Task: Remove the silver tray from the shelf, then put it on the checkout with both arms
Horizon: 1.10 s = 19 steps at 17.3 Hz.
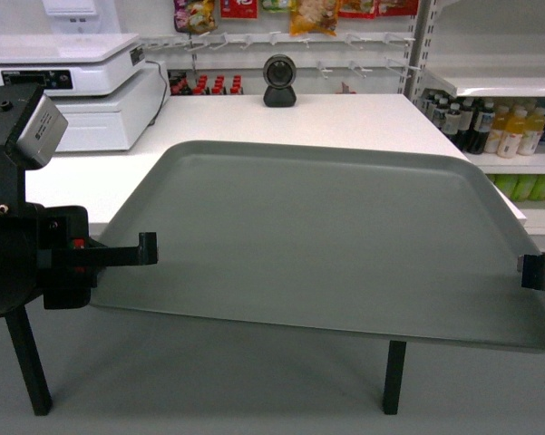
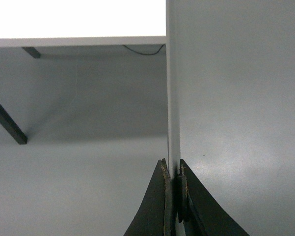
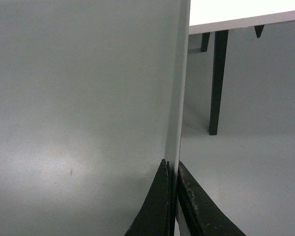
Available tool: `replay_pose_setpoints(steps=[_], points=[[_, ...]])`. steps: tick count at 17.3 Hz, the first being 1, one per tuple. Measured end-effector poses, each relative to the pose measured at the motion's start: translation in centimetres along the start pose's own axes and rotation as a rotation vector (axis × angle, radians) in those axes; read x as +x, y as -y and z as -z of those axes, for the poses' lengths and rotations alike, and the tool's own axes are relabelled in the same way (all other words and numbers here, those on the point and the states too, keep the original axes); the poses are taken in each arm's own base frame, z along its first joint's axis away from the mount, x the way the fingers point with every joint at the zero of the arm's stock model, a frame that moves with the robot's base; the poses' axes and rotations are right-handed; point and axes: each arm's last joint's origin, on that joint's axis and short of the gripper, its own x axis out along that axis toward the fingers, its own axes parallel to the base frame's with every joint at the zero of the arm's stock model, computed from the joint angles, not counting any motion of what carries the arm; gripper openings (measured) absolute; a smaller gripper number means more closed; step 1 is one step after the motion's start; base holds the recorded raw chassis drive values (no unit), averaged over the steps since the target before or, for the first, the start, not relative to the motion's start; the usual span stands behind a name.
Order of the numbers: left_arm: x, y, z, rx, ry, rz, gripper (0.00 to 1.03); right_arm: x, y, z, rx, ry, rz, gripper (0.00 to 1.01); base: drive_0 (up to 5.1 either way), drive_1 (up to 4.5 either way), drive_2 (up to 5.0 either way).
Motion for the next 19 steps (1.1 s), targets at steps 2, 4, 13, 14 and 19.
replay_pose_setpoints(steps=[2, 4, 13, 14, 19], points=[[-0.01, 0.05, -0.03, 0.0, 0.004, 0.002, 0.03, -0.02, -0.02, -0.12, -0.001, 0.011, -0.001, 0.03, 0.1, 4.46, -4.2], [-0.01, 0.04, 0.02, 0.001, -0.001, 0.001, 0.03, 0.01, 0.03, 0.01, 0.0, 0.0, 0.002, 0.03, 0.1, 4.48, -4.2], [-0.01, 0.04, -0.02, 0.0, 0.002, 0.002, 0.03, 0.0, 0.06, -0.04, 0.001, 0.003, 0.001, 0.03, 0.1, 4.42, -4.2], [-0.01, 0.05, -0.02, 0.0, 0.003, 0.003, 0.03, 0.0, 0.08, -0.07, 0.002, 0.005, 0.001, 0.03, -0.1, 4.24, -4.4], [-0.01, 0.05, -0.04, 0.0, 0.005, 0.002, 0.03, 0.0, 0.09, -0.08, 0.002, 0.007, 0.001, 0.03, -0.1, 4.24, -4.4]])
